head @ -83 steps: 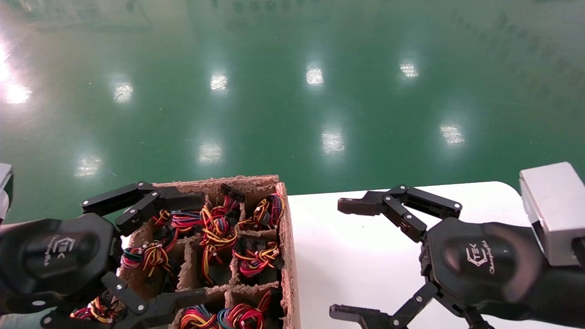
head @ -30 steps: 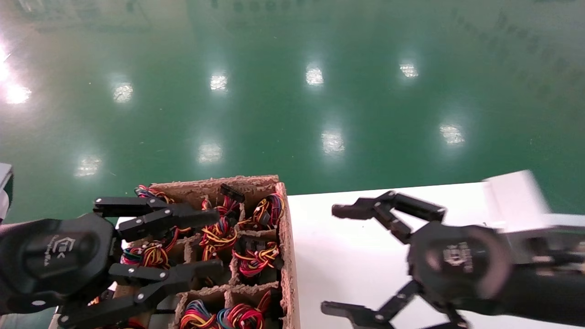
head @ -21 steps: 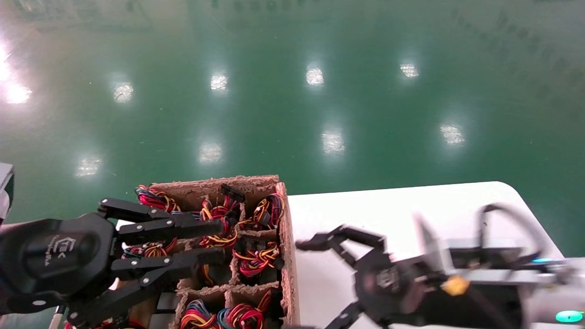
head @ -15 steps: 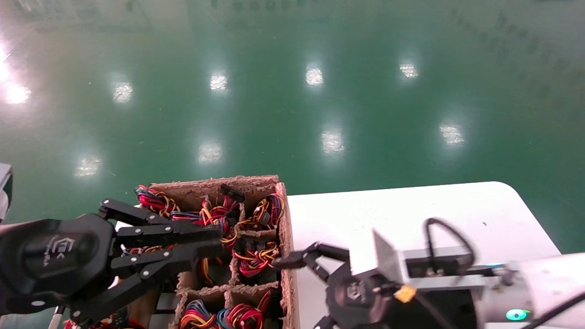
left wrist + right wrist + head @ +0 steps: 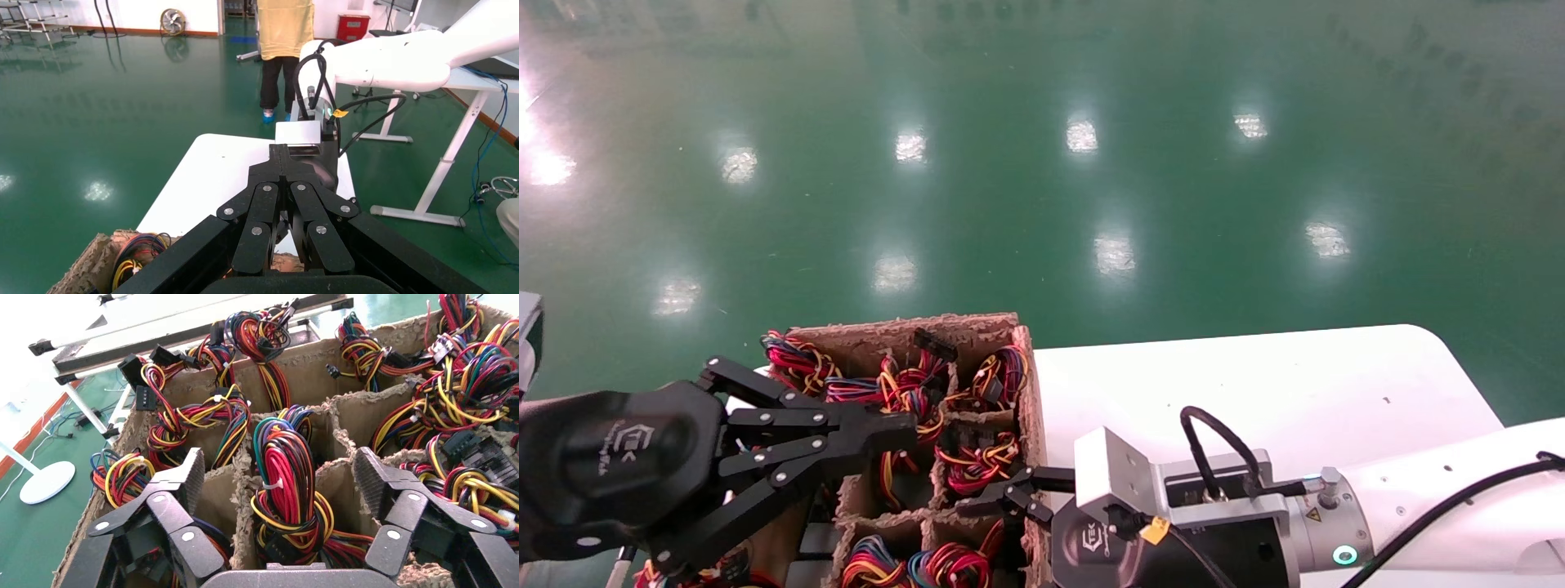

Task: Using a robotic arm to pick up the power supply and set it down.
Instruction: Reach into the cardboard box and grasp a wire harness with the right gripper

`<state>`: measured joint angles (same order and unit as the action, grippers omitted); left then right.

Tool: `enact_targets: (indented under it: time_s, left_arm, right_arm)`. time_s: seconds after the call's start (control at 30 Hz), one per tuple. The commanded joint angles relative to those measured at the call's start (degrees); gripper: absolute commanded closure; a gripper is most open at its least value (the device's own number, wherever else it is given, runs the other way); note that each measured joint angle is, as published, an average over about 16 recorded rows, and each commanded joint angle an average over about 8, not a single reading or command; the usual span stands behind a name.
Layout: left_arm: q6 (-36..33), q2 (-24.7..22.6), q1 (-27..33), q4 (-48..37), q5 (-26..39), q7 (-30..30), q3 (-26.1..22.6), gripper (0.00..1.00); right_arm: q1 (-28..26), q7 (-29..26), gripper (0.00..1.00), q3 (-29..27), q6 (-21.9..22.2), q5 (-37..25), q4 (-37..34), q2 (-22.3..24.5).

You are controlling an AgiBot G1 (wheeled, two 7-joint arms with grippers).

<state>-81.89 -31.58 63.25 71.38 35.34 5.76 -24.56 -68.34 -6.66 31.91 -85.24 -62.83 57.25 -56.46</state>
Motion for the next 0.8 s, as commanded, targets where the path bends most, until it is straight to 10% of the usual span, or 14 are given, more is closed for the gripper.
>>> enact_targets:
  time_s: [0.03, 0.8]
  left_arm:
    - [0.0, 0.0, 0.0, 0.0, 0.0, 0.0, 0.0, 1.0]
    - [0.0, 0.0, 0.0, 0.0, 0.0, 0.0, 0.0, 1.0]
  right_arm:
    - [-0.3, 0.3, 1.0, 0.3, -0.3, -0.3, -0.9, -0.4]
    - [-1.6, 2.8, 1.0, 1.7, -1.4, -2.4, -5.9, -1.9]
